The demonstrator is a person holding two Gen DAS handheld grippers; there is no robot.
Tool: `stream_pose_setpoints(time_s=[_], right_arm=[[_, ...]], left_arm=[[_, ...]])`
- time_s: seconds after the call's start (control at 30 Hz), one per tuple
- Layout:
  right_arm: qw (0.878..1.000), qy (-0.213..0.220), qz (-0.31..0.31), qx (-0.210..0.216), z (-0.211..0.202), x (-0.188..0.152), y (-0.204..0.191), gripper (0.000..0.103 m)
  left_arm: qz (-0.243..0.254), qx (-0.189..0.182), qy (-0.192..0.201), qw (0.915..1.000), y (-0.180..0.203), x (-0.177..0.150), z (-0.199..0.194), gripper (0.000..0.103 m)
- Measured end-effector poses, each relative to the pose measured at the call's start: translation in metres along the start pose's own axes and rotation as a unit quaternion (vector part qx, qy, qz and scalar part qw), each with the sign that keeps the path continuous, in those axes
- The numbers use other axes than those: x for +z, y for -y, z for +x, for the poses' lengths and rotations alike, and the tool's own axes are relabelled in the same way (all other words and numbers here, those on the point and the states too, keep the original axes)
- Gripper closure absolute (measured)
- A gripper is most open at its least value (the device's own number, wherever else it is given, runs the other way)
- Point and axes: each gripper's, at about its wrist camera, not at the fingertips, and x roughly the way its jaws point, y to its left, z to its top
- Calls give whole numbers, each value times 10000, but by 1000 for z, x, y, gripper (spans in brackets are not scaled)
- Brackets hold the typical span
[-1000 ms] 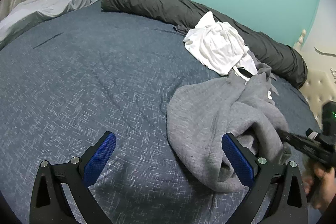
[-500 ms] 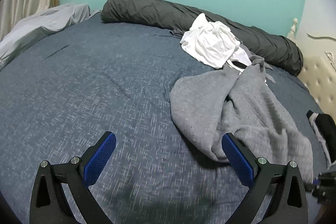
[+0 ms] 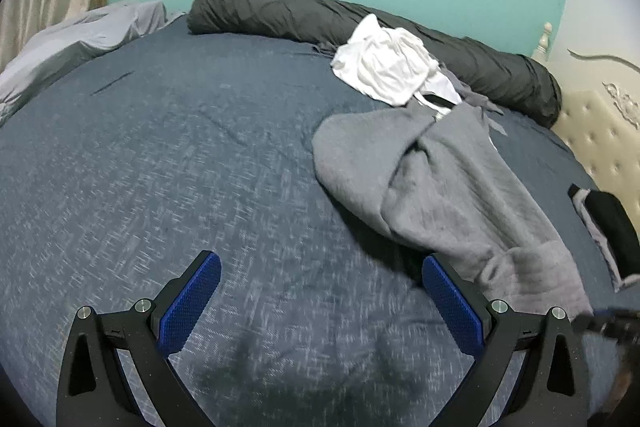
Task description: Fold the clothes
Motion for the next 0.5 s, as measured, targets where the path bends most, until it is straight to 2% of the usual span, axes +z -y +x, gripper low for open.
stream_pose_setpoints(time_s=[0.17, 0.2, 0.23, 0.27, 0.33, 0.4, 0.5], right_arm=[[9977, 352, 557, -172, -19, 0, 26, 70], [9967, 404, 666, -234, -22, 0, 31, 65], [9955, 455, 775, -296, -26, 1, 37, 53], [9946, 479, 852, -348, -27, 2, 41, 47], [9932, 474, 968, -430, -25, 6, 47, 46], [9914, 450, 1118, -508, -20, 11, 54, 41], [9883, 253, 1435, -450, -5, 15, 69, 38]], left_arm=[[208, -93, -37, 9997, 13, -9, 3, 0], [223, -95, -57, 9997, 14, -10, 5, 0], [238, -95, -77, 9996, 15, -12, 8, 0], [263, -70, -89, 9996, 16, -13, 11, 0], [334, -20, -133, 9994, 18, -16, 17, 0], [371, 12, -165, 9992, 19, -19, 21, 0], [351, 21, -212, 9992, 17, -20, 25, 0]])
